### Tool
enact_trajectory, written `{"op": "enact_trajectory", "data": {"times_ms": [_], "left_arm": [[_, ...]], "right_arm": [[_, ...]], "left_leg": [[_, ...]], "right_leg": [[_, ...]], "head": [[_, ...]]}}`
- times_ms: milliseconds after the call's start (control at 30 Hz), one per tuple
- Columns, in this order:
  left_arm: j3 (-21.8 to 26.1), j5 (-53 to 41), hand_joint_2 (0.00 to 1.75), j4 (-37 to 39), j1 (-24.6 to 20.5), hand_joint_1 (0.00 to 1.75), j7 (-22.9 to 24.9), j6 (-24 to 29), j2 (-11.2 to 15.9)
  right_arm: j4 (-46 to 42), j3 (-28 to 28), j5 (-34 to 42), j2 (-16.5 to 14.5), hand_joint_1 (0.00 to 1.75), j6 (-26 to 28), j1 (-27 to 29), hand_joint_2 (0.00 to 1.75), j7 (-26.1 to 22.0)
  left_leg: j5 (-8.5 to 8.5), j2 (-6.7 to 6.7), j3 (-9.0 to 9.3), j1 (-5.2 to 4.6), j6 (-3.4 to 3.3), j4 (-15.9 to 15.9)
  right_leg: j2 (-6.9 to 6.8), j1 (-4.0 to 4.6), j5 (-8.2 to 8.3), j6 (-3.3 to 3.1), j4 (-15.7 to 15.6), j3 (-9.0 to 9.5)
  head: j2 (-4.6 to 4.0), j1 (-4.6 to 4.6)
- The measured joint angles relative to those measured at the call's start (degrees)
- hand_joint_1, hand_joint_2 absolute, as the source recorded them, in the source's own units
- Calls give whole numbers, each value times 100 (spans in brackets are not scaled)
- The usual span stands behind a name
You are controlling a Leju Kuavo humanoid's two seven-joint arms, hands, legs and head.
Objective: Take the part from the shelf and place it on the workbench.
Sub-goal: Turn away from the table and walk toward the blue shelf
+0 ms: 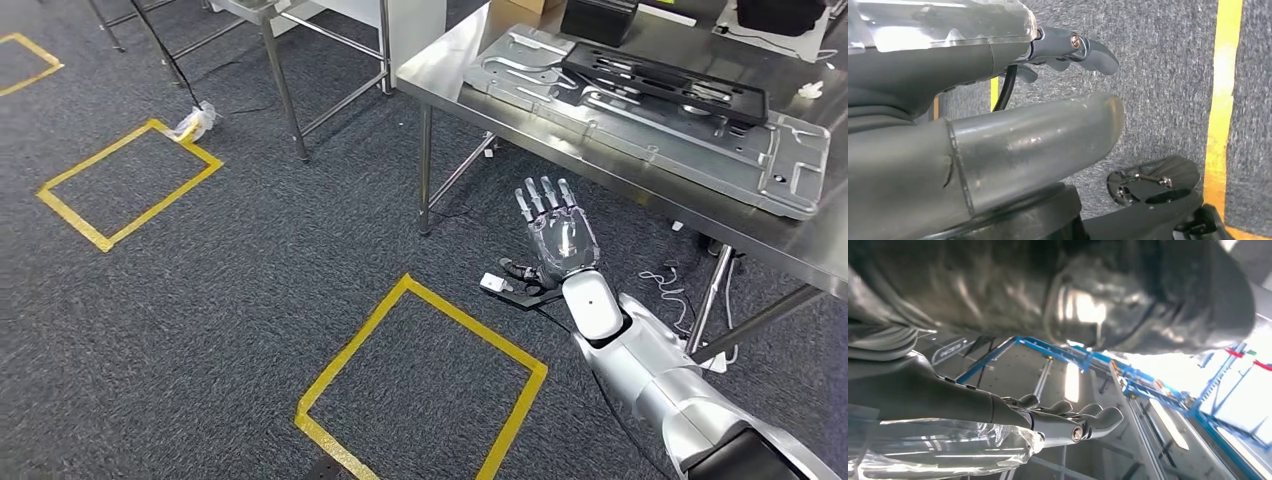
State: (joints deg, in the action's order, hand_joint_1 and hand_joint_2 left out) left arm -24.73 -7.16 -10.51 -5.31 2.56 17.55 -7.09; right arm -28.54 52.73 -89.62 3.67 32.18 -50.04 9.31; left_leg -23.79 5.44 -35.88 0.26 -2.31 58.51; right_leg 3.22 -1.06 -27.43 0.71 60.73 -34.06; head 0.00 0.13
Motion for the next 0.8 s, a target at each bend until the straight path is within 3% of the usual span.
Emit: {"op": "enact_trajectory", "data": {"times_ms": [67, 100, 133, 200, 267, 333, 367, 433, 500, 533, 600, 633, 700, 767, 800], "left_arm": [[8, -1, 0, 0, 0, 0, -5, 8, -7], [11, -1, 0, 0, 11, 0, -5, 9, -6], [13, -2, 0, 0, 26, 0, -5, 9, -4], [15, -3, 0, 0, 38, 0, -4, 11, 1], [18, -5, 0, 0, 21, 0, -4, 13, 4], [20, -8, 0, 0, 15, 0, -4, 15, 5], [21, -9, 0, 0, 23, 0, -4, 17, 5], [21, -10, 0, 0, 37, 0, -5, 22, 13], [21, -11, 0, 0, 33, 0, -9, 27, 22], [22, -13, 0, 0, 31, 0, -11, 30, 25], [23, -15, 0, 0, 41, 0, -14, 37, 27], [23, -16, 0, 0, 52, 0, -14, 39, 28], [23, -18, 0, 0, 57, 0, -13, 46, 29], [25, -19, 0, 0, 46, 0, -13, 52, 29], [25, -19, 0, 0, 42, 0, -13, 53, 29]], "right_arm": [[1, -14, 1, 23, 0, 5, 3, 0, 3], [1, -19, 1, 29, 0, 10, 4, 0, 6], [1, -23, 1, 27, 0, 14, 2, 0, 10], [1, -35, 1, 26, 0, 21, -5, 0, 24], [7, -49, 1, 33, 0, 27, 0, 0, 37], [18, -60, 1, 41, 0, 28, 17, 0, 44], [24, -64, 1, 43, 0, 30, 23, 0, 46], [32, -74, 1, 44, 0, 34, 25, 0, 48], [35, -91, 1, 50, 0, 40, 21, 0, 50], [37, -99, 1, 55, 0, 43, 19, 0, 52], [38, -107, 1, 56, 0, 46, 18, 0, 54], [38, -108, 1, 51, 0, 48, 18, 0, 54], [40, -114, 1, 51, 0, 54, 17, 0, 53], [51, -119, 9, 69, 0, 69, 36, 0, 48], [62, -122, 25, 75, 0, 84, 62, 0, 42]], "left_leg": [[37, 118, -48, 19, 75, -5], [58, 182, -63, 26, 118, -20], [51, 156, -77, 26, 152, -13], [-118, -111, -195, 6, 215, 225], [-479, -414, -497, 20, 264, 885], [-693, -490, -767, 45, 306, 1477], [-651, -508, -764, 53, 318, 1496], [-324, -611, -413, 58, 314, 886], [-111, -793, -21, 14, 257, 185], [-88, -837, 61, -7, 223, 21], [-88, -755, 55, -26, 158, -26], [-71, -700, 60, -16, 125, -45], [-28, -590, 78, 8, 52, -98], [-1, -483, 79, 19, 7, -120], [4, -420, 71, 17, -4, -116]], "right_leg": [[58, 18, 11, -31, -186, 80], [-6, 20, 25, -46, -212, 88], [-72, 13, 46, -70, -247, 105], [-206, -11, 91, -131, -321, 142], [-343, -2, 102, -164, -338, 147], [-495, 9, 94, -168, -329, 139], [-569, 10, 87, -165, -323, 137], [-706, 10, 60, -141, -299, 143], [-820, 36, 22, -93, -268, 148], [-867, 55, 8, -67, -256, 151], [-961, 74, -2, -15, -257, 164], [-971, 65, -21, 17, -256, 171], [-765, 32, -192, 69, -57, 100], [-457, 7, -544, 95, 573, -182], [-383, 2, -696, 104, 953, -368]], "head": [[0, -2], [0, 1], [0, -1], [0, -17], [0, -35], [0, -37], [0, -38], [0, -38], [0, -35], [0, -32], [0, -27], [0, -27], [0, -22], [0, -17], [0, -16]]}}
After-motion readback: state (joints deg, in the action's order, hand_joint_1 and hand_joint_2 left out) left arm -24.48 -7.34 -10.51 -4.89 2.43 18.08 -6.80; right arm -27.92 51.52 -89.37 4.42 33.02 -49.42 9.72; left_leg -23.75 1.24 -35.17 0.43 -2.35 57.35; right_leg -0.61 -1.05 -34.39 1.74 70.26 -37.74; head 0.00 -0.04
